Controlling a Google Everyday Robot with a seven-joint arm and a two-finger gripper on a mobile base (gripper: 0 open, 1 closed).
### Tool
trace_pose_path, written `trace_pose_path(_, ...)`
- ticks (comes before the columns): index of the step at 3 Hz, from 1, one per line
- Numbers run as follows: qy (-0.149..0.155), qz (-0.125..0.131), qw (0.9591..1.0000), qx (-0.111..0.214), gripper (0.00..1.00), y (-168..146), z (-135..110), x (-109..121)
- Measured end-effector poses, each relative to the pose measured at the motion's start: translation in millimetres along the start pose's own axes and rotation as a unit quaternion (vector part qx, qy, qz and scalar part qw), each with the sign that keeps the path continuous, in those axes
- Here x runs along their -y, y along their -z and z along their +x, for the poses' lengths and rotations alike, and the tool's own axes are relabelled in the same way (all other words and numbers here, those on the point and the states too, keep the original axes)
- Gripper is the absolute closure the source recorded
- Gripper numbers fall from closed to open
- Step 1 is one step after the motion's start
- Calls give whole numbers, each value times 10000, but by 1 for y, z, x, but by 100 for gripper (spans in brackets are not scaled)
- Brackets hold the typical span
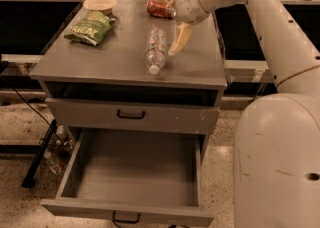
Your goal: Place water bottle into middle drawer
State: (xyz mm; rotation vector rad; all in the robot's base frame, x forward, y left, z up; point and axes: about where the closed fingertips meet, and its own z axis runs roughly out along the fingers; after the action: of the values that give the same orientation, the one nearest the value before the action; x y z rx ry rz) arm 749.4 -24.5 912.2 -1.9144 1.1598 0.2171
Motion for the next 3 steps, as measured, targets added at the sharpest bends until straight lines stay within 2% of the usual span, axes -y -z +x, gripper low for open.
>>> trace_pose_path(1,141,-5,9999,38,0,-24,8,-12)
trace_pose_path(2,141,-5,9999,38,0,-24,8,-12)
trace_pose_path(3,270,-41,9995,-124,0,-29,7,-13)
